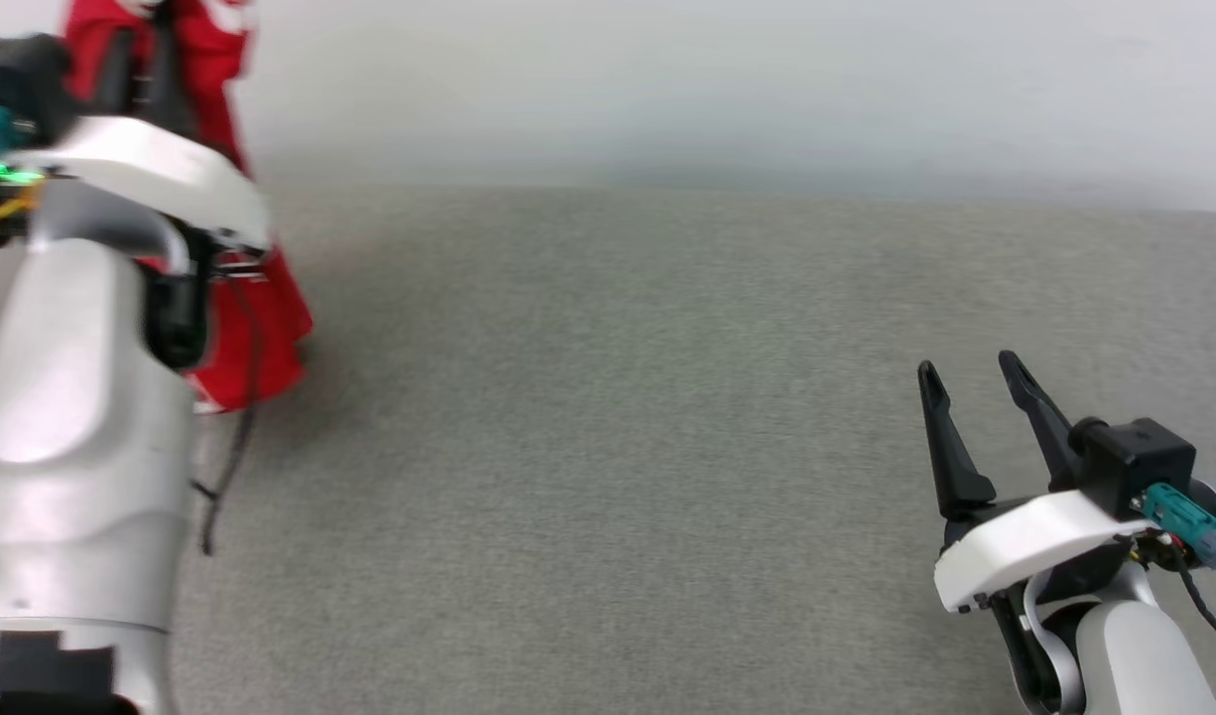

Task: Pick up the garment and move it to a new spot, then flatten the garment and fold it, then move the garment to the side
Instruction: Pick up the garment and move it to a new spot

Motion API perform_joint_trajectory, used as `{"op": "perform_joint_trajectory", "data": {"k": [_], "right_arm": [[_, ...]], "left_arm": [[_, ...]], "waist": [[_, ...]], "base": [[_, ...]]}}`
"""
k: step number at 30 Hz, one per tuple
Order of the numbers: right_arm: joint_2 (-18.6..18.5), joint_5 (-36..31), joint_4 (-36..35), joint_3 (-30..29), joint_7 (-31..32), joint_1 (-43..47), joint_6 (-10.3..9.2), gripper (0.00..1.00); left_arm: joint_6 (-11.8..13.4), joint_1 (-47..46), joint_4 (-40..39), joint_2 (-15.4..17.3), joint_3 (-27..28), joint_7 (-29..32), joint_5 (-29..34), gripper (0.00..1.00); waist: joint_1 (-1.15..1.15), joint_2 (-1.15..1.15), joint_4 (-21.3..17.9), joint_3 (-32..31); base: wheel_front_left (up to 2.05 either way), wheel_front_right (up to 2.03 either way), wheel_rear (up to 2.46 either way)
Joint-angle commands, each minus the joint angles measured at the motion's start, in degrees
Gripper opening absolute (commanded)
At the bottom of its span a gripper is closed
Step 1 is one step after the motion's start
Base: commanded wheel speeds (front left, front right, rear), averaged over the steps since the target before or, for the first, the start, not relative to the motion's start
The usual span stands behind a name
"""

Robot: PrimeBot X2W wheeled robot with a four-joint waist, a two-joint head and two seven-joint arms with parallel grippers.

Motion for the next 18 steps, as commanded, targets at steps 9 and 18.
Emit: {"op": "perform_joint_trajectory", "data": {"k": [9,18], "right_arm": [[0.1,1.2,-2.1,-1.4,2.0,3.5,-0.03,1.00],[0.1,1.7,-4.4,-3.1,2.7,3.9,-0.04,1.00]], "left_arm": [[-2.3,5.8,-7.3,-10.6,-7.9,-0.7,-1.7,0.00],[-3.2,18.1,-9.9,-15.4,-20.8,2.9,-3.5,0.00]], "waist": [[0.01,0.00,-8.5,-2.6],[0.01,0.00,-9.5,0.8]], "base": [[0.00,0.00,0.00],[0.00,0.00,0.00]]}}
